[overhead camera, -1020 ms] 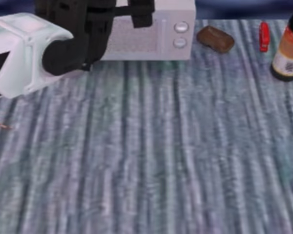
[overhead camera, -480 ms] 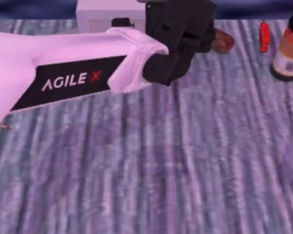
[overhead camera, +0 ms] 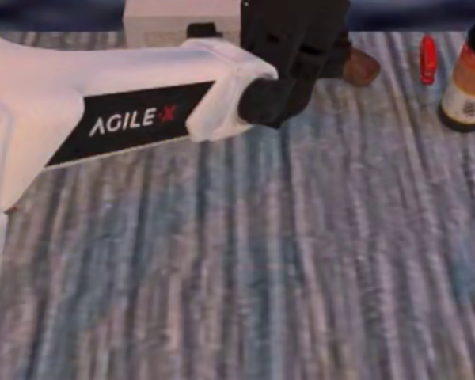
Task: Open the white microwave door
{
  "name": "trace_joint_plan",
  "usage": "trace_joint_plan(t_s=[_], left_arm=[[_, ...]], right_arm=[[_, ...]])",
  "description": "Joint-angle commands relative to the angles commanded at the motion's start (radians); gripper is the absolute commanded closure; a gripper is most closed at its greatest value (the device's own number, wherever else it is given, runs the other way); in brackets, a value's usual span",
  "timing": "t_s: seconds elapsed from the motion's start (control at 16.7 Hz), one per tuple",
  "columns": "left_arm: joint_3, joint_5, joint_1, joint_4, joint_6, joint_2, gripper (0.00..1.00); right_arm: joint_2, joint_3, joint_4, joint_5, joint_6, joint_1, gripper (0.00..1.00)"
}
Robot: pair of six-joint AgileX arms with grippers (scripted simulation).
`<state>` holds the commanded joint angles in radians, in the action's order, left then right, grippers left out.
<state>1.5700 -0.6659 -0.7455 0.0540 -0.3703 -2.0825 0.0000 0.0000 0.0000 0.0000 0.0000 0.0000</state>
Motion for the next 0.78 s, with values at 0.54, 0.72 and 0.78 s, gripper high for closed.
trace_joint_plan(t_s=[0.54,0.72,0.78], left_arm=[[0.159,0.065,0.073,-0.037,0.048,-0.168,0.0],[0.159,0.065,0.073,-0.037,0.048,-0.168,0.15],[0.159,0.065,0.073,-0.037,0.048,-0.168,0.23]], right_arm=[[0.0,0.0,0.0,0.0,0.0,0.0,0.0],[0.0,0.0,0.0,0.0,0.0,0.0,0.0],[0.0,0.0,0.0,0.0,0.0,0.0,0.0]])
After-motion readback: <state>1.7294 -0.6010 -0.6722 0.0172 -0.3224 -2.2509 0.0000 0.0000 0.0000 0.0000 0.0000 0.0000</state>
